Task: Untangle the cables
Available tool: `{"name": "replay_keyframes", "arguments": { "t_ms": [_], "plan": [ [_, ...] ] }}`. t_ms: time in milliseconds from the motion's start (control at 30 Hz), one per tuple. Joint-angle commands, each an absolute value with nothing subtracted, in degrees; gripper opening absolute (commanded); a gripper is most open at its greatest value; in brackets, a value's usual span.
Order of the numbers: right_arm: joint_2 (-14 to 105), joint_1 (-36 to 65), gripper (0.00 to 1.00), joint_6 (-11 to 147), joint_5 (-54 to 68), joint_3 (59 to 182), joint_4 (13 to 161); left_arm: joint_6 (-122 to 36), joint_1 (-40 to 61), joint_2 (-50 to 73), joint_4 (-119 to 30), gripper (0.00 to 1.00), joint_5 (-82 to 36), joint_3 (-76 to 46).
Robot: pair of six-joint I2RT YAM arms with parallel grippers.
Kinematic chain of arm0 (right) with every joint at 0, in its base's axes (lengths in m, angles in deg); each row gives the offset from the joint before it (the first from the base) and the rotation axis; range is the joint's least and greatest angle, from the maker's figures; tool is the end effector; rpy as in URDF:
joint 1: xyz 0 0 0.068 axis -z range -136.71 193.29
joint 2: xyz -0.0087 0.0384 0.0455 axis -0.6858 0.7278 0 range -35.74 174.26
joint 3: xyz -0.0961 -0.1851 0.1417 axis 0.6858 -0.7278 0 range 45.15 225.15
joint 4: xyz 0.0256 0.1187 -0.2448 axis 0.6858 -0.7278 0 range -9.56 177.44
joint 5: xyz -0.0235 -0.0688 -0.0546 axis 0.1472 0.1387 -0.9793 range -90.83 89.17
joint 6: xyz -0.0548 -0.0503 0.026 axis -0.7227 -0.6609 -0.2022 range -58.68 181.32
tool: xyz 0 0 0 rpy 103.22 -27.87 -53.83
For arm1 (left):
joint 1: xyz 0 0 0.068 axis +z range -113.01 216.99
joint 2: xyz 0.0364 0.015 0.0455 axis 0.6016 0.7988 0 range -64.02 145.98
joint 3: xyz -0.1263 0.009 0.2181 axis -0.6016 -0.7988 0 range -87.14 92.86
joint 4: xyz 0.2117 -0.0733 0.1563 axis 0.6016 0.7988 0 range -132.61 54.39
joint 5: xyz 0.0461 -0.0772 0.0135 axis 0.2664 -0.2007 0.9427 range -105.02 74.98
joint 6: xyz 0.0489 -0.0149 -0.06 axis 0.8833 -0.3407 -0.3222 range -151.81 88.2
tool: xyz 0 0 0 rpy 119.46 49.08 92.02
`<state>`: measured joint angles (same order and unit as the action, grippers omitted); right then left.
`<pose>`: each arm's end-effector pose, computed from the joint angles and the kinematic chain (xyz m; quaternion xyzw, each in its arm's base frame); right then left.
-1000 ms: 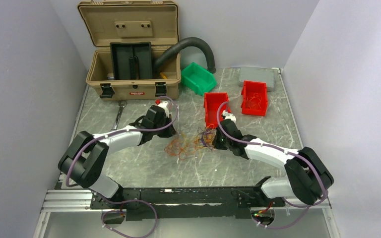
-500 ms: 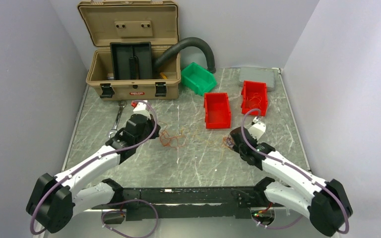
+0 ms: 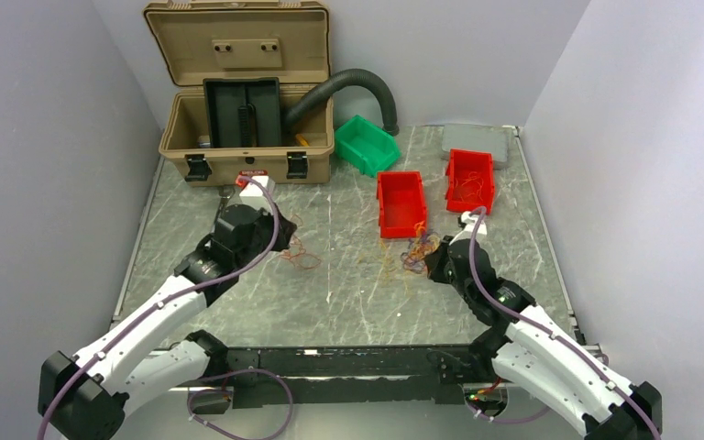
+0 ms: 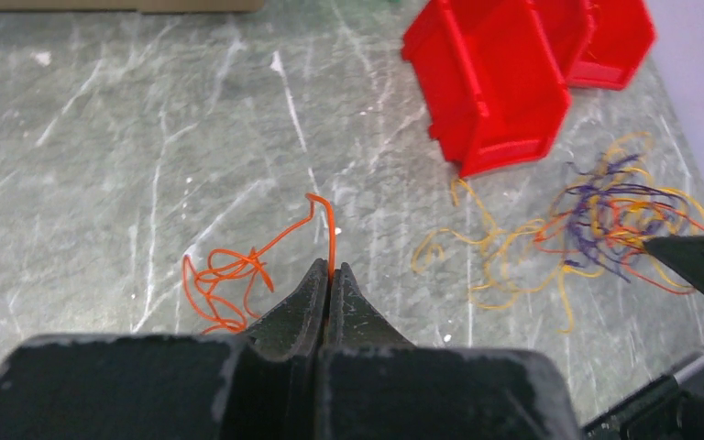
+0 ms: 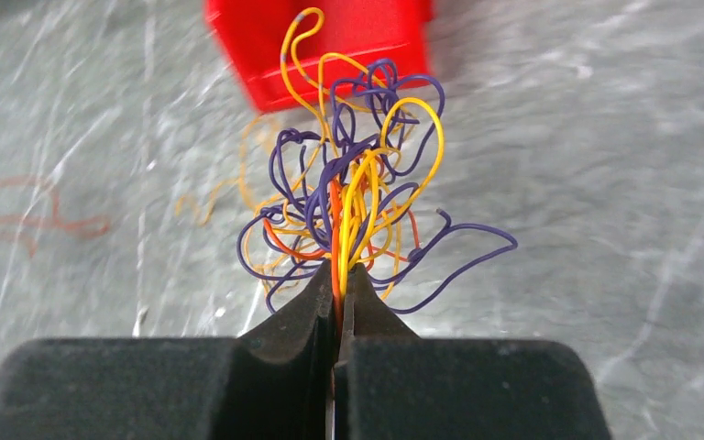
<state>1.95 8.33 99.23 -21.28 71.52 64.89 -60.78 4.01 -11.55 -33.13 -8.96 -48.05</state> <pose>0.1827 0.0989 0.1935 0.1058 0.8660 0.1491 0.4655 0.2276 -0.1392 0.2498 -0.0002 0.8325 -0.2464 0.4962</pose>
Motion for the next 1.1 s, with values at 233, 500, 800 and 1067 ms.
{"name": "replay_keyframes", "arguments": {
  "t_ms": [233,500,800,1067],
  "plan": [
    [4.74,8.32,0.01,86.13,16.77,71.66,81.01,-52.5,4.03,-14.08,-38.37,0.0,-28.71,-42.68],
    [7.25,8.29,0.63,83.38,15.78,73.89,84.5,-52.11,4.08,-15.31,-39.87,0.01,-35.71,-40.79],
    [11.1,8.23,0.69,77.98,24.09,76.53,93.59,-52.53,4.04,-15.19,-42.12,0.0,-41.59,-40.76],
    [18.04,7.85,0.75,81.23,32.56,75.83,109.79,-53.98,4.07,-13.65,-45.67,0.0,-45.54,-40.59]
  ]
}}
